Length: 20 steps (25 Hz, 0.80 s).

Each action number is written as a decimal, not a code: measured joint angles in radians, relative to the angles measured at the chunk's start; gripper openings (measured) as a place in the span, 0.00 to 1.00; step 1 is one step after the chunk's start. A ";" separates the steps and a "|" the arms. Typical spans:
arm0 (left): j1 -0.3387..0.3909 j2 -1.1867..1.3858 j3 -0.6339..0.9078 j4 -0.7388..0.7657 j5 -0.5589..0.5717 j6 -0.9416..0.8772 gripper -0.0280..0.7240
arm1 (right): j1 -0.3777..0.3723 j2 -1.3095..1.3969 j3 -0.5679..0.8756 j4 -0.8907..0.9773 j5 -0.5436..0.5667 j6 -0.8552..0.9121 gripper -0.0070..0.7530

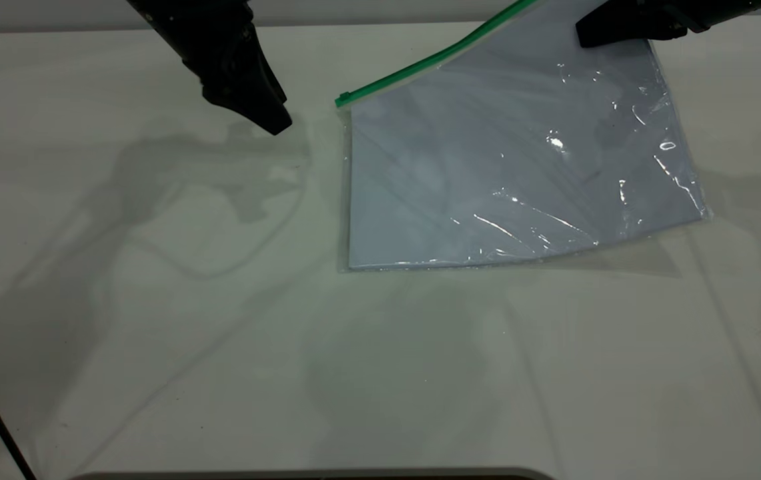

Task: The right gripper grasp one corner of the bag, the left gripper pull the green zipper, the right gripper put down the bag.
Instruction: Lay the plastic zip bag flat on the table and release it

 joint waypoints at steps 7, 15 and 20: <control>0.002 -0.031 0.000 -0.042 -0.012 -0.164 0.81 | 0.011 -0.003 0.000 -0.095 -0.001 0.147 0.76; 0.005 -0.199 0.001 0.034 -0.015 -0.371 0.81 | 0.007 -0.122 0.000 -0.173 -0.220 0.285 0.89; 0.006 -0.408 0.001 0.247 0.025 -0.648 0.81 | 0.005 -0.355 0.001 -0.320 -0.234 0.446 0.82</control>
